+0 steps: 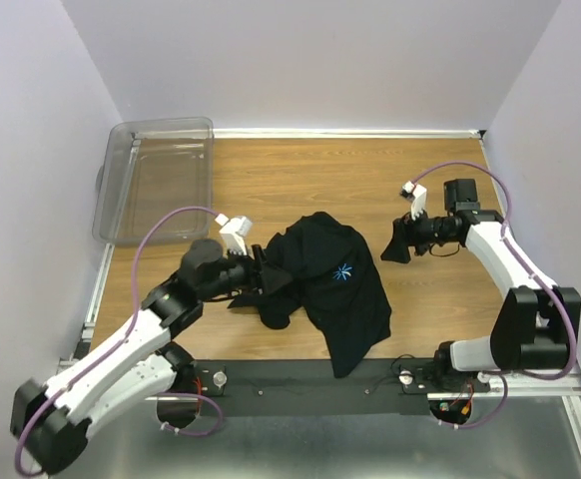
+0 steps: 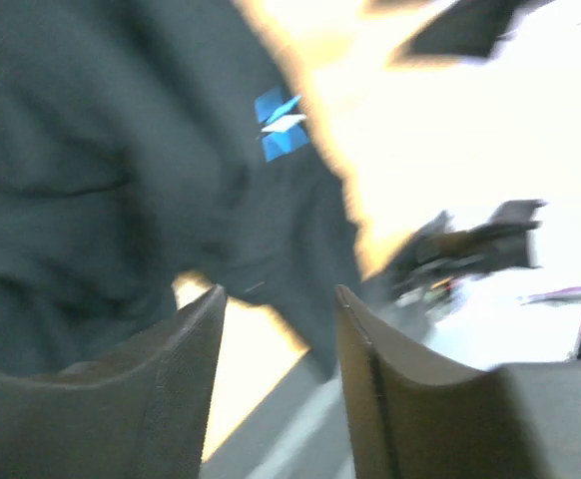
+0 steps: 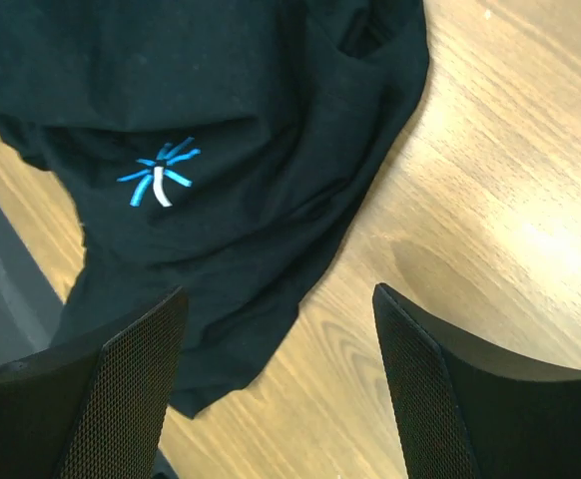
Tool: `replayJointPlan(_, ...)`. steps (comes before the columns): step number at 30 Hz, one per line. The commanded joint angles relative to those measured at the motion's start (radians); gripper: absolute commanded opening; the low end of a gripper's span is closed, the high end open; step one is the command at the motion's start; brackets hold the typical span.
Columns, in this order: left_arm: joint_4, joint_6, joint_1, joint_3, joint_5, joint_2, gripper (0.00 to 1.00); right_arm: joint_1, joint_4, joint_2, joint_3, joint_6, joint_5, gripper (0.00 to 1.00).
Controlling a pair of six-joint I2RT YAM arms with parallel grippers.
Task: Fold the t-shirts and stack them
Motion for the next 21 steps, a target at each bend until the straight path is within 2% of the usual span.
replayJointPlan(1, -0.048, -0.115, 0.0, 0.011, -0.07, -0.13, 0.63, 0.033, 0.067, 0.084, 0.038, 0.018, 0.016, 0.82)
replayJointPlan(3, -0.073, -0.116, 0.002, 0.006, -0.105, -0.189, 0.65, 0.044, 0.099, 0.182, 0.057, 0.059, 0.053, 0.82)
replayJointPlan(6, -0.049, -0.118, 0.005, -0.018, -0.139, -0.186, 0.68, 0.086, 0.143, 0.297, 0.078, 0.104, 0.099, 0.8)
replayJointPlan(11, 0.079, -0.11, 0.02, -0.055, -0.153, -0.048, 0.68, 0.109, 0.216, 0.372, 0.101, 0.184, 0.164, 0.76)
replayJointPlan(13, 0.105, -0.098, 0.032, -0.052, -0.182, 0.018, 0.68, 0.121, 0.22, 0.4, 0.112, 0.204, 0.158, 0.7)
replayJointPlan(17, 0.152, -0.078, 0.045, -0.042, -0.224, 0.102, 0.68, 0.136, 0.216, 0.42, 0.107, 0.227, 0.075, 0.48)
replayJointPlan(18, 0.154, -0.06, 0.045, -0.031, -0.231, 0.119, 0.69, 0.135, 0.211, 0.425, 0.107, 0.233, 0.053, 0.35)
replayJointPlan(21, 0.168, -0.017, 0.051, 0.018, -0.244, 0.185, 0.7, 0.136, 0.199, 0.429, 0.116, 0.244, 0.026, 0.17)
